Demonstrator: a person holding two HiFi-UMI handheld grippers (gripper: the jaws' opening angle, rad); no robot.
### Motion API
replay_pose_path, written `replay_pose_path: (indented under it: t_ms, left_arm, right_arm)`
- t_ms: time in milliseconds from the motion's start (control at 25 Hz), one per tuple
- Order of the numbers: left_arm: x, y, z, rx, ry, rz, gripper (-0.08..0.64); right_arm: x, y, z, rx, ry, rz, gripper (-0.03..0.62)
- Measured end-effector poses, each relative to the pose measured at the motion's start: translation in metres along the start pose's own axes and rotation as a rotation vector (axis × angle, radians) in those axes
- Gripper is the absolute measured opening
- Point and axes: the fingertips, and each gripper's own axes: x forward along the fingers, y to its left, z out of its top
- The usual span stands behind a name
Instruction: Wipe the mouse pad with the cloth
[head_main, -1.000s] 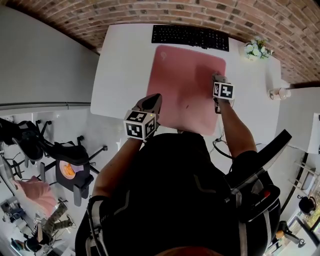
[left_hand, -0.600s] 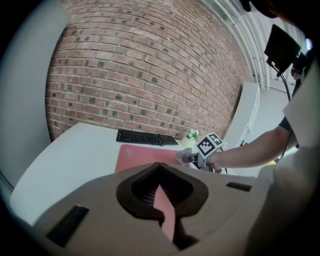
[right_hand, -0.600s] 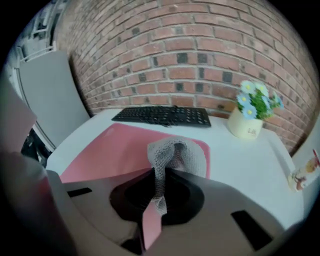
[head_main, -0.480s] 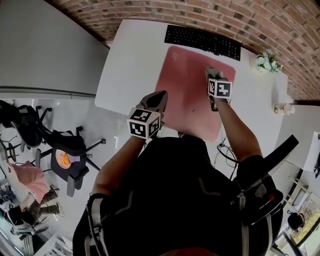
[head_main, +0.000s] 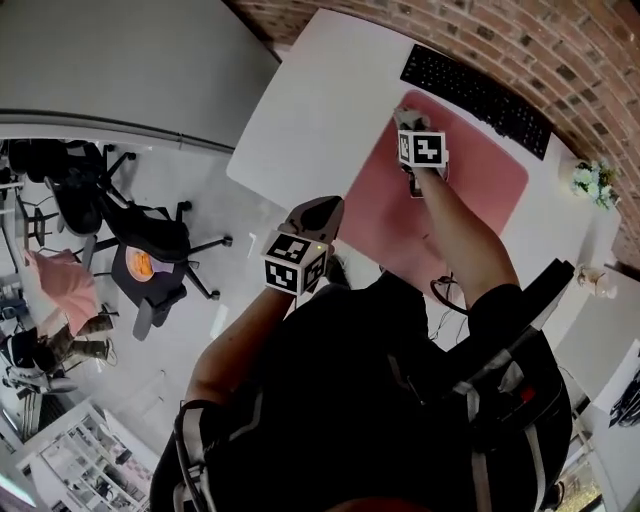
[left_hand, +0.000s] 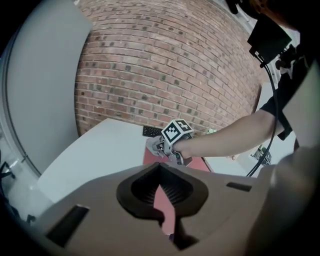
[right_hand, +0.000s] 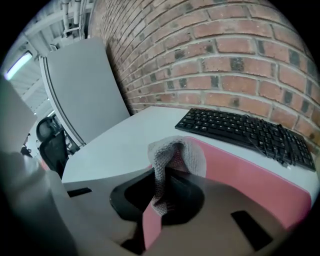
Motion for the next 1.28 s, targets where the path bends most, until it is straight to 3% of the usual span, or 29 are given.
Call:
replay_pose_path:
  t_ms: [280,1280]
  left_arm:
    - [-0.010,0.010,0.002,-0.007,-0.001,0.023,0.005]
    - [0.043,-0.064,0.020,0.140,0.033,-0.197,0.005]
  right_arm:
    - [0.009,-0.004,-0.008,-0.010,0.025,-0.005,0.029]
    - [-0.109,-0.171,-0.095,0.231,-0.018,-0.267,0.030]
